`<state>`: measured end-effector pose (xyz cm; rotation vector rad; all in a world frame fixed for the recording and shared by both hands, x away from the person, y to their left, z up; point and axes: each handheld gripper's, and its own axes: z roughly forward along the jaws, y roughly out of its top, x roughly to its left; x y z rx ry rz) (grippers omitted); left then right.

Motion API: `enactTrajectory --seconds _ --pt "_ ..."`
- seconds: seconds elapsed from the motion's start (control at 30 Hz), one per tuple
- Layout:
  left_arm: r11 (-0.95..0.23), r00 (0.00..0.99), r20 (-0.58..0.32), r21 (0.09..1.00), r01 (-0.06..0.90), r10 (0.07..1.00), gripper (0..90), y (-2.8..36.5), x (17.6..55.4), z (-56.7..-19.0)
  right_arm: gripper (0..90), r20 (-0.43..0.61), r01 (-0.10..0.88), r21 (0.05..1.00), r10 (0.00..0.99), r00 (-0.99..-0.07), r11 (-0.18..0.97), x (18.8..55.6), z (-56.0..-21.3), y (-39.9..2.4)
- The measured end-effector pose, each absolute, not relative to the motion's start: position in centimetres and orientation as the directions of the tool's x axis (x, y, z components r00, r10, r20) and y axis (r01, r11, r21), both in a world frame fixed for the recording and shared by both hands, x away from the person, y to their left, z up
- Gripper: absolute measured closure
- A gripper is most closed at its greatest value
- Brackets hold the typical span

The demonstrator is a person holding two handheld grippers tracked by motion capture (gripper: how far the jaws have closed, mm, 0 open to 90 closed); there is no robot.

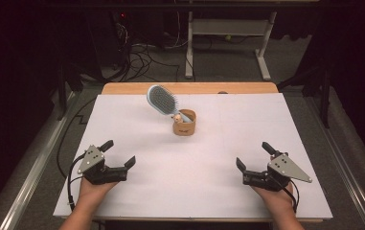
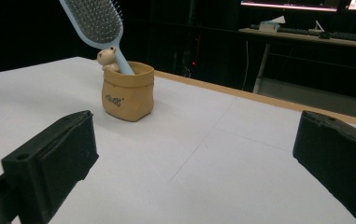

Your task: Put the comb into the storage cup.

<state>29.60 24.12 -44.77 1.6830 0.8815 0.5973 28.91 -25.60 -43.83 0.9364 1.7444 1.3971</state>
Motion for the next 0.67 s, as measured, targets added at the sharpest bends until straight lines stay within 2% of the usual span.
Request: enactTrajectory --seconds 0.13,0.67 --pt "-0.145 0.600 -0.022 0.963 0.229 0.800 0.6 24.2 28.8 -44.6 0.4 -0.079 0.106 0.983 0.872 -0.483 0.148 28.5 -43.7 -25.8" --pt "-0.095 0.585 -0.047 0.973 0.210 0.810 0.5 25.2 29.3 -44.6 0.4 -0.080 0.118 0.981 0.877 -0.475 0.153 28.5 -43.9 -25.8"
